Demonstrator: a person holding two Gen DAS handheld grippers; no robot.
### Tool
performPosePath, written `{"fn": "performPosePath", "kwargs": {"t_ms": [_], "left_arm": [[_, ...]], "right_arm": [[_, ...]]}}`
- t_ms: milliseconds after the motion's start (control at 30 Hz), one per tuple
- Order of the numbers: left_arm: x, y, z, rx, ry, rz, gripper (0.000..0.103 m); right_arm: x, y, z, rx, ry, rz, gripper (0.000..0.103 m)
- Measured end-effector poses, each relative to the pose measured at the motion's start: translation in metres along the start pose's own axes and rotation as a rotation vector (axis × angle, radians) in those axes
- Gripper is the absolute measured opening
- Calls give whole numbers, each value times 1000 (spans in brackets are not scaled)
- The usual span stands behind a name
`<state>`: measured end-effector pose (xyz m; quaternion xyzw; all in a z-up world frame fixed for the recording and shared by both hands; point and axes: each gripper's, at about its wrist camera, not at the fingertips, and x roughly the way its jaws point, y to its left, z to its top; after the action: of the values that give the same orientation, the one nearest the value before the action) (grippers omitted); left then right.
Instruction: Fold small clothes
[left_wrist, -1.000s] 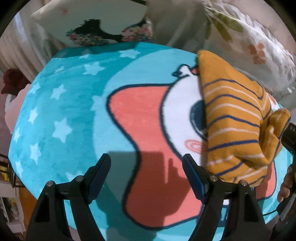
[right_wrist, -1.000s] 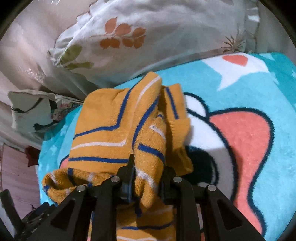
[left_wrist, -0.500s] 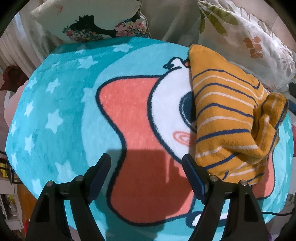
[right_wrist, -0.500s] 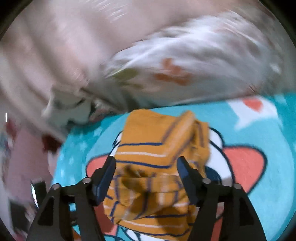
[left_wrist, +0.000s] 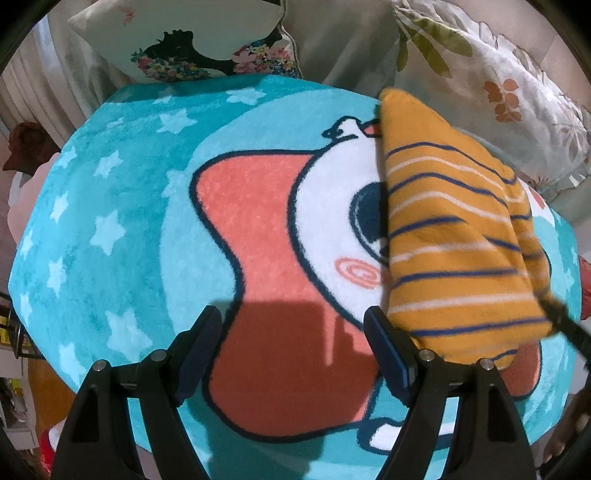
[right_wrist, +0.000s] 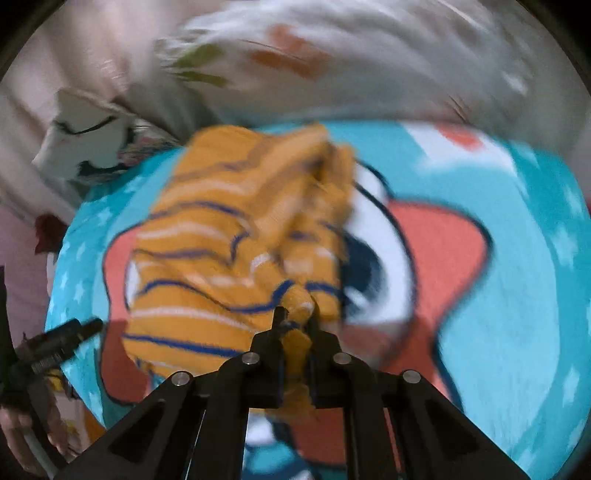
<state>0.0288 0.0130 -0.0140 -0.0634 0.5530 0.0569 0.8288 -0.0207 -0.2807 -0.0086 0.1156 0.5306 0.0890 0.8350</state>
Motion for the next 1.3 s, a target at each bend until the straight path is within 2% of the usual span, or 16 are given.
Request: {"fn": "performPosePath", "kwargs": {"t_ms": [133, 233, 400, 467, 567, 633, 700, 900, 1000, 1167, 1233, 1300], "left_arm": [[2, -12, -1, 23, 13, -7, 78], [-3, -28, 1, 60, -2, -15, 78], [-6, -60, 3, 154, -59, -9, 78], [3, -70, 0, 189, -44, 6, 78], [28, -80, -7, 232, 33, 38, 78], [36, -79, -11, 223, 51, 40, 79], [35, -77, -11, 211, 46, 38, 81], [37, -71, -12, 181, 50, 30, 84], [38, -75, -13, 190, 42, 46, 84], [33, -76, -13, 191, 42, 43, 84], [26, -73, -13, 173, 36, 23, 84], [20, -69, -12, 156, 29, 5, 84]], "right_arm": [[6, -26, -19, 67, 40, 5, 8], [9, -21, -22, 56, 40, 0, 9], [9, -8, -26, -13, 24, -55, 10], [9, -9, -28, -15, 22, -57, 11], [5, -13, -30, -1, 22, -49, 13], [2, -16, -31, 6, 22, -62, 24], [-4, -21, -32, 16, 18, -72, 30], [-32, -35, -19, 53, -40, -121, 34], [-39, -23, 0, 31, -82, -112, 34], [-35, 20, 35, -67, -139, -24, 34], [-25, 42, 46, -118, -147, 7, 34], [-6, 57, 55, -157, -118, 31, 34]]}}
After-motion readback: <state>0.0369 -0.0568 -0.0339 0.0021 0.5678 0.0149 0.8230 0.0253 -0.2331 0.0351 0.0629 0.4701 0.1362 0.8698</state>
